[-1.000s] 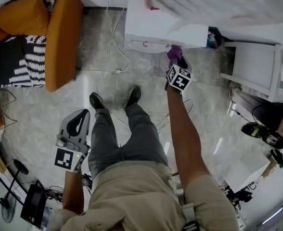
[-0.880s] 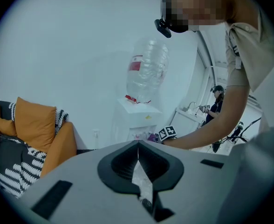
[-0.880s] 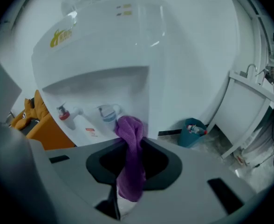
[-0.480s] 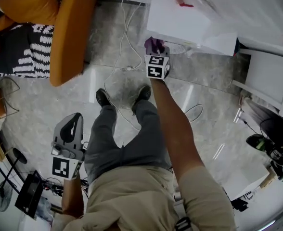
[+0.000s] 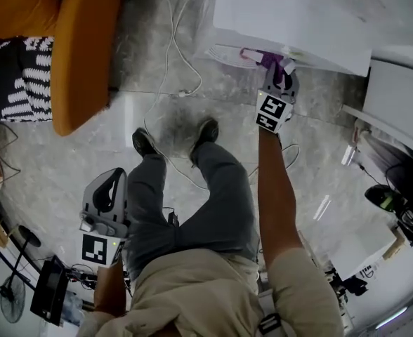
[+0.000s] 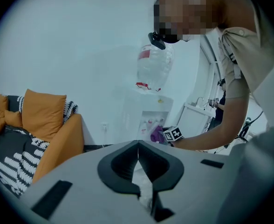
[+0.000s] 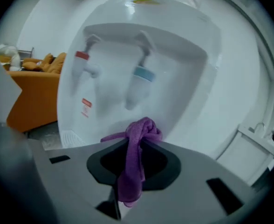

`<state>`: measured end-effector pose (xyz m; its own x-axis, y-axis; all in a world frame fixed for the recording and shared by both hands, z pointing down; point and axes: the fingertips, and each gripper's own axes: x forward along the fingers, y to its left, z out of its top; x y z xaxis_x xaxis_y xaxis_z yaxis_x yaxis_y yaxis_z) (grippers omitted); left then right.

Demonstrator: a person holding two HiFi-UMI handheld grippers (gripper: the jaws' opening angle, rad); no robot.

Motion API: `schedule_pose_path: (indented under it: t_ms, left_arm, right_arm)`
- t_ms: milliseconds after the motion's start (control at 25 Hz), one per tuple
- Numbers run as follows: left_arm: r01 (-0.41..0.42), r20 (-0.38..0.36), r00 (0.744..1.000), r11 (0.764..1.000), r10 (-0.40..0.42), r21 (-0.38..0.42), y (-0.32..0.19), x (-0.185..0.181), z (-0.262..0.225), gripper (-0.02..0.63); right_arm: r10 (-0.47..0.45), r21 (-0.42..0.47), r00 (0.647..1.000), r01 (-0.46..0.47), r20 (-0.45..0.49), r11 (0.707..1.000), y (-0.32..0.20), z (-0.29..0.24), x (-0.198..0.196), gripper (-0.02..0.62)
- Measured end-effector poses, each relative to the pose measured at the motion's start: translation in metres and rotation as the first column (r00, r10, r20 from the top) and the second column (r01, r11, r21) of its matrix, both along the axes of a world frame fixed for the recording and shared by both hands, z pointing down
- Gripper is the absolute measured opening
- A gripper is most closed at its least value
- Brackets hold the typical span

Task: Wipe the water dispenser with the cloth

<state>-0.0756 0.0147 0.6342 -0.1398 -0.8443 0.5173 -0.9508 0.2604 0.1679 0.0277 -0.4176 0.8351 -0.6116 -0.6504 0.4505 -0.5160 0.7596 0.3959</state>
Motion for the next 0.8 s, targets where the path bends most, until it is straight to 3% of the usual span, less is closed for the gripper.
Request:
schedule_pose_path:
  t_ms: [120, 280, 360, 560, 680, 800]
  left_arm:
    - [0.028, -0.029, 0.999, 0.998, -0.027, 0.050, -0.012, -0.002, 0.017, 0.017]
    - [-0.011, -0.027, 1.000, 0.999, 0.012, 0.032, -0.009, -0.001, 0.048, 0.017]
    - [0.014, -0.033, 0.999, 0.998, -0.013, 0.053, -0.016, -0.006, 0.056, 0.017]
    - [0.031, -0.043, 0.999, 0.999, -0.029, 0.035, -0.014, -0.012, 0.076, 0.017]
    - [0.015, -0.047, 0.999, 0.999, -0.012, 0.049, -0.016, -0.013, 0.075, 0.017]
    - [0.008, -0.051, 0.999, 0.999, -0.006, 0.042, -0.012, -0.015, 0.079, 0.017]
  right_arm:
    - [0.053, 0.000, 0.998, -0.053, 0.032, 0.999, -0.009, 0.010, 0.010, 0.075]
    - [-0.052, 0.006, 0.996, 0.051, 0.075, 0.999, 0.031, 0.032, -0.042, 0.075]
    - [-0.101, -0.001, 0.989, 0.101, 0.107, 0.995, 0.059, 0.043, -0.073, 0.075]
    - [-0.261, -0.053, 0.954, 0.272, 0.149, 0.961, 0.145, 0.068, -0.134, 0.077]
    - [-0.261, -0.065, 0.960, 0.269, 0.105, 0.961, 0.144, 0.084, -0.120, 0.077]
    - [-0.236, -0.030, 0.971, 0.238, 0.035, 0.971, 0.119, 0.095, -0.082, 0.078]
